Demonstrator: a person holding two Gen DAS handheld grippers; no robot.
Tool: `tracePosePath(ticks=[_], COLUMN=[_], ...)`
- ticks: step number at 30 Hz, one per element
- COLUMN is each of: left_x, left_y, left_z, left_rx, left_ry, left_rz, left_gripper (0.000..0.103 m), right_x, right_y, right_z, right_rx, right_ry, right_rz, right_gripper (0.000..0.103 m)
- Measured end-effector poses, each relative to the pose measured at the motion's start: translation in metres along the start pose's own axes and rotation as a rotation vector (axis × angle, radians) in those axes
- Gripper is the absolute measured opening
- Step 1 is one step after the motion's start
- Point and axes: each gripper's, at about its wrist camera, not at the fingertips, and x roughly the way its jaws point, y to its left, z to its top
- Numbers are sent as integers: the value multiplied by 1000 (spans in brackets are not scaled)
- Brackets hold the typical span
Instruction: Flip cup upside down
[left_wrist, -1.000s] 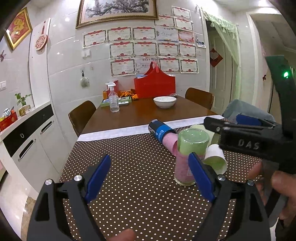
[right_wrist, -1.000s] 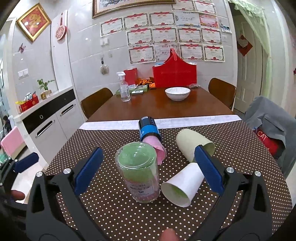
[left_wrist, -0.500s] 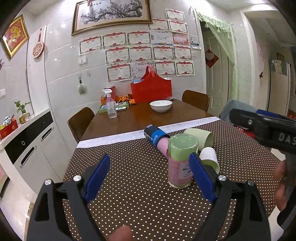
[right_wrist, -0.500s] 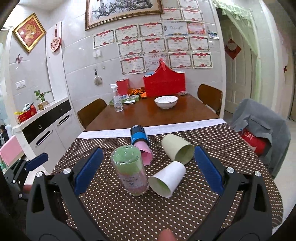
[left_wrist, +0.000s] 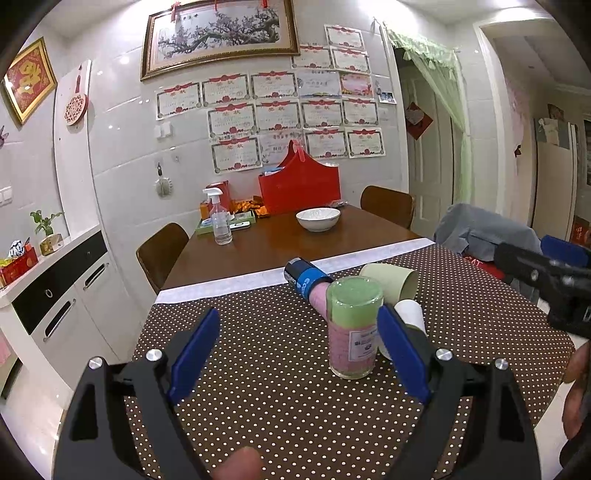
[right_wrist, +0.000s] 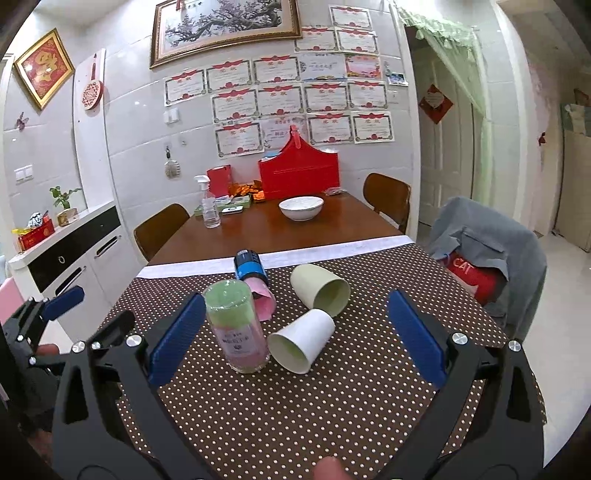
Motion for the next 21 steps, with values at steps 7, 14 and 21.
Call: tracePosePath(ticks=[7, 14, 21], left_x=[-10, -21, -33], left_y=[-1, 0, -1], left_z=[1, 1, 0], left_rx=[-7, -19, -21], left_ry=[-25, -50, -84], left_rz=[4, -2, 12], left_gripper=[86, 86, 86], right_x=[-6, -17, -27], right_y=[4, 10, 17], right_z=[-14, -21, -20], right_rx=[-2, -14, -29], right_ry=[-4, -34, -65], right_rz=[-43, -74, -85], right_gripper=[97, 97, 97])
